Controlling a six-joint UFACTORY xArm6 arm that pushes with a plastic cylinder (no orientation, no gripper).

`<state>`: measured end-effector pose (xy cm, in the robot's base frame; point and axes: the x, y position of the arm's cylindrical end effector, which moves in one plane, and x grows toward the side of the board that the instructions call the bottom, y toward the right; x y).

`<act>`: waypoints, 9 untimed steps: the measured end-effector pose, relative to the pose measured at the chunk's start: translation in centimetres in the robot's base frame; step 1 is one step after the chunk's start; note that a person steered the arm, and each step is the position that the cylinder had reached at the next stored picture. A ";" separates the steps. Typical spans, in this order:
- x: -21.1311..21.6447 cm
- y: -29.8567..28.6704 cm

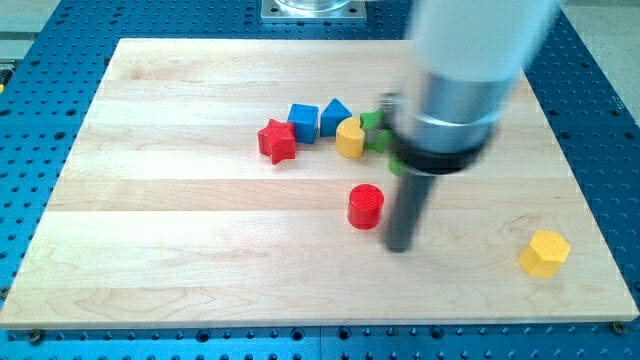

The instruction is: Push the circles towards the bottom right side of the board

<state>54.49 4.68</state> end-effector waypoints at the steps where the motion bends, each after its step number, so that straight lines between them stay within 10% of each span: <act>1: -1.7 -5.3; 5: -2.8 11.8; 8: -2.8 15.0; 9: -2.8 6.7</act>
<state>51.68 11.40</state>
